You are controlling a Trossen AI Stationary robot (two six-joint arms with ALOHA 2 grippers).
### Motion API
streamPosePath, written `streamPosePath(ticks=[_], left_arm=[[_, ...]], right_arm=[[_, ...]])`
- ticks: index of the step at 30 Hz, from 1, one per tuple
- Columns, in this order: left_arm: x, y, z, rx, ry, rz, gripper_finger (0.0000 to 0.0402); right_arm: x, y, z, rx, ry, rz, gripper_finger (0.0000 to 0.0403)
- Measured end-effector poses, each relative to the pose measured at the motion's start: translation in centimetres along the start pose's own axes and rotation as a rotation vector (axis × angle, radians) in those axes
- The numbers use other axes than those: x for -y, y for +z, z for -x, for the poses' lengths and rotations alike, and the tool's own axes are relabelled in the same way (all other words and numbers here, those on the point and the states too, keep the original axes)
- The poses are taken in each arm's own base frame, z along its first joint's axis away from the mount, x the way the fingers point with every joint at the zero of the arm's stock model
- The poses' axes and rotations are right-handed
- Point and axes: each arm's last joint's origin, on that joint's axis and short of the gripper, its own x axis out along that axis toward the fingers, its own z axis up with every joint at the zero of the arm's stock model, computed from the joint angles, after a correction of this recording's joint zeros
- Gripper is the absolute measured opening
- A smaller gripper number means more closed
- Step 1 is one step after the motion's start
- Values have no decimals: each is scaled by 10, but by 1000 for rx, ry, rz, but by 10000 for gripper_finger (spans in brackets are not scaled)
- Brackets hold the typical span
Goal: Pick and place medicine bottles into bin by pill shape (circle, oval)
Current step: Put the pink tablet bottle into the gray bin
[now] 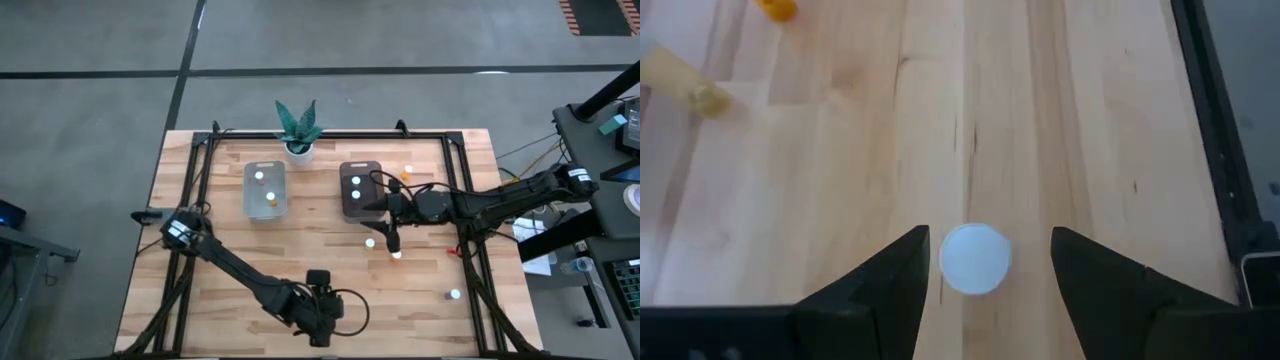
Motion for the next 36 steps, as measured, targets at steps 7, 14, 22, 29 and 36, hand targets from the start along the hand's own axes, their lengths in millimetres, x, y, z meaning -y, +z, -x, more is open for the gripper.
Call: streamPosePath(ticks=[7,14,22,29,36], left_arm=[[-5,-10,-12,3,30,23,194],[-6,-13,-17,1,33,35,194],[-6,-13,-18,5,30,34,146],[-5,-13,-18,8,29,35,98],[-8,-11,-11,4,47,19,101]], right_arm=[[0,0,0,1,2,1,192],[0,0,0,1,2,2,192],[0,0,0,1,2,9,192],[0,0,1,1,2,13,192],[0,0,0,2,1,28,192]])
